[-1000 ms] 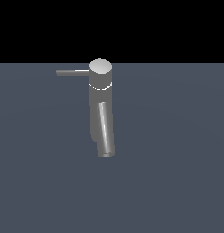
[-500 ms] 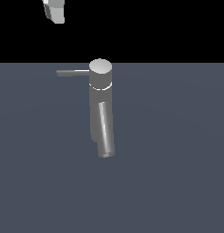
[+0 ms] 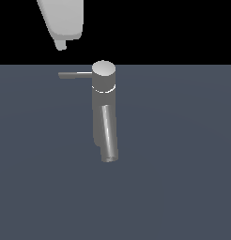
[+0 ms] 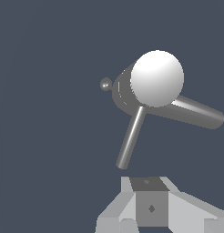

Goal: Turn on the faucet by rotating a designated handle.

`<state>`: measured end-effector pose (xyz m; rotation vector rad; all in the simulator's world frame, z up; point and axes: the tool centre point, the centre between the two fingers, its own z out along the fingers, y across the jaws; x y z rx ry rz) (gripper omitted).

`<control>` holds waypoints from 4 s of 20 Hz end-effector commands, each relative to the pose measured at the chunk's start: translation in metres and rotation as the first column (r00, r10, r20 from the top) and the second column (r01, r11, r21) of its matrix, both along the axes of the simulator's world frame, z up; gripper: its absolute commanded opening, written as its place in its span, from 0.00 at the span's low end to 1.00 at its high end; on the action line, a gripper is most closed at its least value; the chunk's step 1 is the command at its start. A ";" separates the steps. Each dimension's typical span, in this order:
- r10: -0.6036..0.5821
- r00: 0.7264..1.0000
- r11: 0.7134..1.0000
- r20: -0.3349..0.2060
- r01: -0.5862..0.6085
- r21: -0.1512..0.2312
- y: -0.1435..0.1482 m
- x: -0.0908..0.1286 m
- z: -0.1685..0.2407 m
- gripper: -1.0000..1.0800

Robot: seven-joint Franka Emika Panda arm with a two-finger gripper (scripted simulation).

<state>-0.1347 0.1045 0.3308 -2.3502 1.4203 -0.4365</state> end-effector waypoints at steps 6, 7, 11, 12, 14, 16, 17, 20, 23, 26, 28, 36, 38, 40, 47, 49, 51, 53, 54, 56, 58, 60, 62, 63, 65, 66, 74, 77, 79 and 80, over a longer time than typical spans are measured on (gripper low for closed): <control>-0.146 0.989 0.988 0.039 0.143 0.059 0.009 0.032 -0.019 0.00; -0.162 0.986 0.985 0.043 0.159 0.067 0.010 0.036 -0.021 0.00; -0.221 0.974 0.972 0.056 0.215 0.092 0.012 0.050 -0.028 0.00; -0.233 0.971 0.969 0.058 0.227 0.097 0.013 0.053 -0.030 0.00; -0.255 0.965 0.963 0.063 0.248 0.106 0.013 0.058 -0.032 0.00; -0.273 0.960 0.958 0.066 0.265 0.113 0.014 0.063 -0.034 0.00; -0.281 0.957 0.955 0.068 0.272 0.116 0.014 0.065 -0.035 0.00; -0.298 0.952 0.950 0.071 0.288 0.122 0.014 0.069 -0.037 0.00; -0.307 0.949 0.947 0.072 0.297 0.125 0.013 0.071 -0.038 0.00; -0.310 0.948 0.946 0.073 0.300 0.125 0.013 0.072 -0.038 0.00; -0.310 0.948 0.946 0.073 0.300 0.125 0.013 0.072 -0.038 0.00; -0.310 0.948 0.946 0.073 0.300 0.125 0.012 0.061 -0.046 0.00; -0.310 0.948 0.946 0.073 0.300 0.125 0.012 0.056 -0.049 0.00; -0.310 0.948 0.946 0.073 0.300 0.125 0.012 0.052 -0.052 0.00; -0.310 0.948 0.946 0.073 0.300 0.124 0.011 0.036 -0.062 0.00; -0.310 0.948 0.946 0.073 0.300 0.124 0.011 0.032 -0.065 0.00; -0.310 0.948 0.946 0.073 0.300 0.124 0.010 0.028 -0.068 0.00; -0.310 0.948 0.946 0.073 0.300 0.124 0.010 0.023 -0.071 0.00; -0.310 0.948 0.946 0.073 0.300 0.124 0.010 0.021 -0.073 0.00; -0.310 0.948 0.946 0.073 0.300 0.124 0.010 0.017 -0.075 0.00; -0.310 0.948 0.946 0.073 0.300 0.124 0.010 0.013 -0.078 0.00; -0.300 0.951 0.949 0.080 0.289 0.127 0.016 0.017 -0.073 0.00; -0.300 0.950 0.949 0.080 0.289 0.127 0.013 0.015 -0.075 0.00; -0.300 0.950 0.949 0.080 0.289 0.127 0.012 0.014 -0.076 0.00; -0.301 0.950 0.949 0.079 0.290 0.127 0.009 0.012 -0.077 0.00; -0.301 0.950 0.949 0.079 0.290 0.127 0.008 0.011 -0.078 0.00; -0.303 0.950 0.948 0.078 0.292 0.126 -0.002 0.004 -0.084 0.00; -0.303 0.950 0.948 0.078 0.293 0.126 -0.005 0.002 -0.086 0.00; -0.304 0.950 0.948 0.077 0.293 0.126 -0.008 0.000 -0.088 0.00; -0.304 0.950 0.948 0.077 0.293 0.126 -0.009 -0.001 -0.088 0.00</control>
